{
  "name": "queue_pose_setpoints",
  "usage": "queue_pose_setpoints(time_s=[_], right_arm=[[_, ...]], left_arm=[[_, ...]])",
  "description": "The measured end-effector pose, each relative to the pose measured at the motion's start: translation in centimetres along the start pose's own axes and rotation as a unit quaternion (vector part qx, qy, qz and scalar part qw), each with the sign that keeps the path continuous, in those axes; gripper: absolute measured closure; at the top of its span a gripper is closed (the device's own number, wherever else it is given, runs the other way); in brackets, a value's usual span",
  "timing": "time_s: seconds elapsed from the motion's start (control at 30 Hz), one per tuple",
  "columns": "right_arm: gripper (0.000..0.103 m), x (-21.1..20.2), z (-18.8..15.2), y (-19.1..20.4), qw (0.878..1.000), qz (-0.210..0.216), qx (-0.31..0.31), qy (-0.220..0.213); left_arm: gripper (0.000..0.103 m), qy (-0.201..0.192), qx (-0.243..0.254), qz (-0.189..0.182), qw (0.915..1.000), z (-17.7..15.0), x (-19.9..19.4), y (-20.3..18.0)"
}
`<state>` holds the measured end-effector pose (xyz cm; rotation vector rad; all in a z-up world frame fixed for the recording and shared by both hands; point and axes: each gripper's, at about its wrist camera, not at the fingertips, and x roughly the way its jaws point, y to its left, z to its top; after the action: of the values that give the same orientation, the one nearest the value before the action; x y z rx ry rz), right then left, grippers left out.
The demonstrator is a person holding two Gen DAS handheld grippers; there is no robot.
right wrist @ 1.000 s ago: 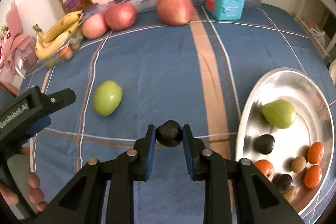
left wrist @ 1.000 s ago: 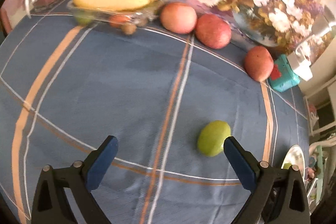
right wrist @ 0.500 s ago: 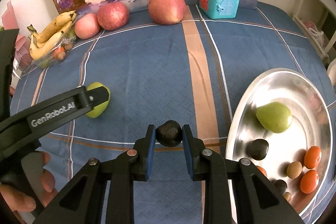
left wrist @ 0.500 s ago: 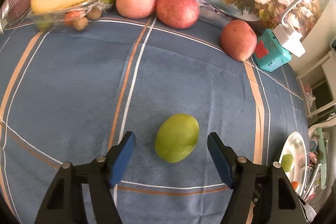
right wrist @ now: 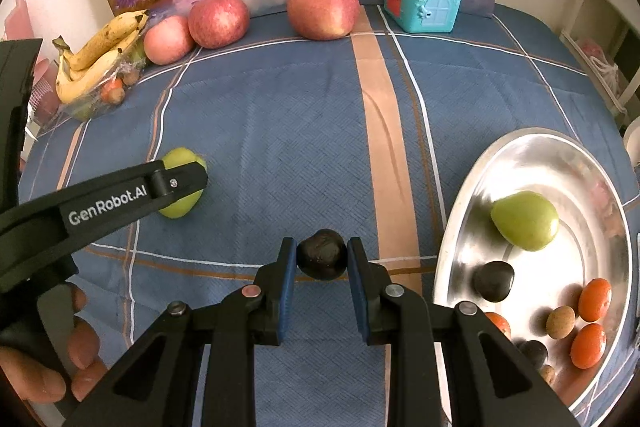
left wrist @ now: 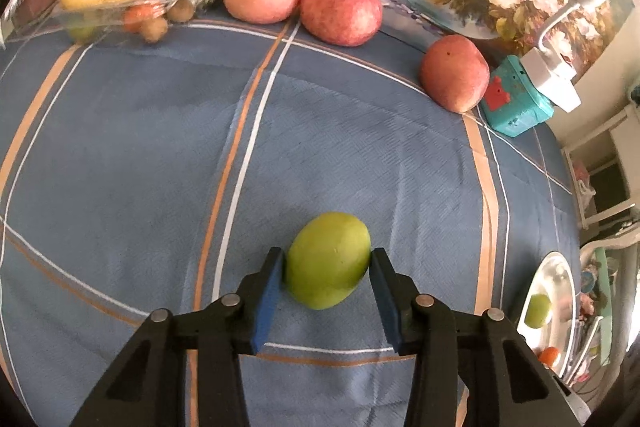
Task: Organize fruits
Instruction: 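Grasp the green pear with the left tool while the right tool holds the plum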
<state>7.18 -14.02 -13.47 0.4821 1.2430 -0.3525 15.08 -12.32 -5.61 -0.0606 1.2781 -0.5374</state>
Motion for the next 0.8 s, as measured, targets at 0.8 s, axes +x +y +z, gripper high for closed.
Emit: queue_pose_setpoints(time_s=[0.8], right_arm=[[0.077, -4.3, -3.3, -1.0, 1.0, 0.0, 0.011, -0.001]], left_arm=[[0.057, 0.001, -0.008, 0.018, 0.9998, -4.9, -7.2, 0.3]])
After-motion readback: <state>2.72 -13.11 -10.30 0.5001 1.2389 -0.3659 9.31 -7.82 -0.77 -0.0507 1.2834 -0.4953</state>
